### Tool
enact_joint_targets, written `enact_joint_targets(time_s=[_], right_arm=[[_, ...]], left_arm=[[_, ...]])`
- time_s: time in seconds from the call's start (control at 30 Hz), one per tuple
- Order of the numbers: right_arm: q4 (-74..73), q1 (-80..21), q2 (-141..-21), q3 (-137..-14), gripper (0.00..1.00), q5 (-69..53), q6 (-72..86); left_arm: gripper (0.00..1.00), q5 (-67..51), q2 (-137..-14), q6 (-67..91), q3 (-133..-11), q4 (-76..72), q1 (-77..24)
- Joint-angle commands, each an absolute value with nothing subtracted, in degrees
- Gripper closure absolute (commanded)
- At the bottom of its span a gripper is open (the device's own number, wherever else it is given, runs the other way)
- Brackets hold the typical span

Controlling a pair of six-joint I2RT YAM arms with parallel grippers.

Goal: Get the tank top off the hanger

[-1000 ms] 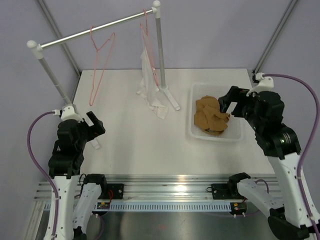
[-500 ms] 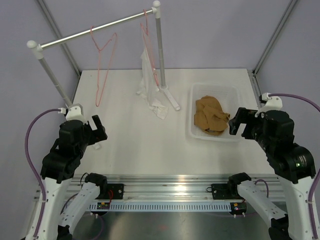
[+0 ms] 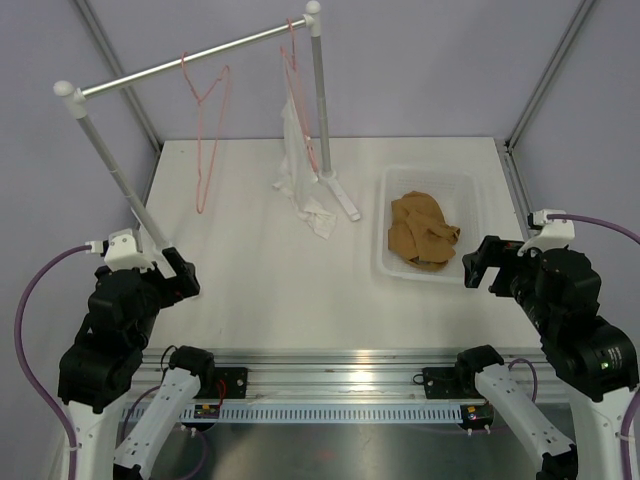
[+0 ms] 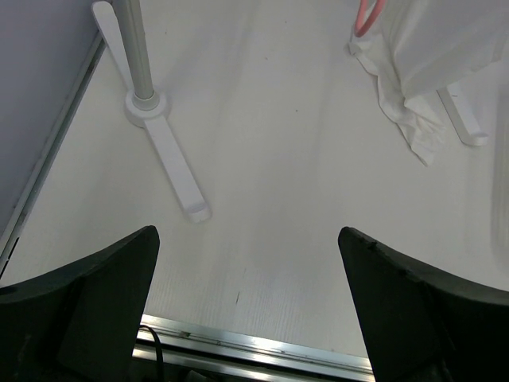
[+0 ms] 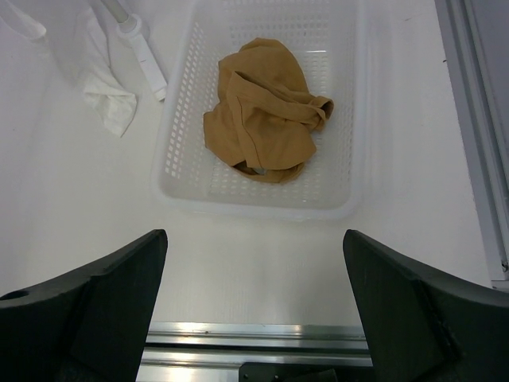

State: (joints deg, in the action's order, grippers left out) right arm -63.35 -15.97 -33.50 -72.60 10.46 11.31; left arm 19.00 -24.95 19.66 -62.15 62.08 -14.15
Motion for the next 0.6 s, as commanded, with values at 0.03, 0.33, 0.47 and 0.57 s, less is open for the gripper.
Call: enact_joint_targets(time_s=[0.03,0.33,0.47,0.57], right_arm=[[-60.8,-16.1,-33.6,-71.5,0.01,12.3,10.1],[-61.0,-16.1,-35.4,-71.2,0.0,12.9,10.8],[-61.3,-16.1,-36.4,-71.6,0.01,13.4,11.0],[-61.3,-16.1,-36.6,-71.6,0.01,13.3,11.2]], left_arm=[[0.01,18.6,-24.7,18.5,-61.9,60.4,-14.4],[0.01,16.1,-24.9,17.9,-61.0,59.3,-14.5],[0.01,15.7,-25.0,17.9,-60.9,59.2,-14.5],[0.01,15.6,-25.0,17.8,-60.9,59.0,-14.5]])
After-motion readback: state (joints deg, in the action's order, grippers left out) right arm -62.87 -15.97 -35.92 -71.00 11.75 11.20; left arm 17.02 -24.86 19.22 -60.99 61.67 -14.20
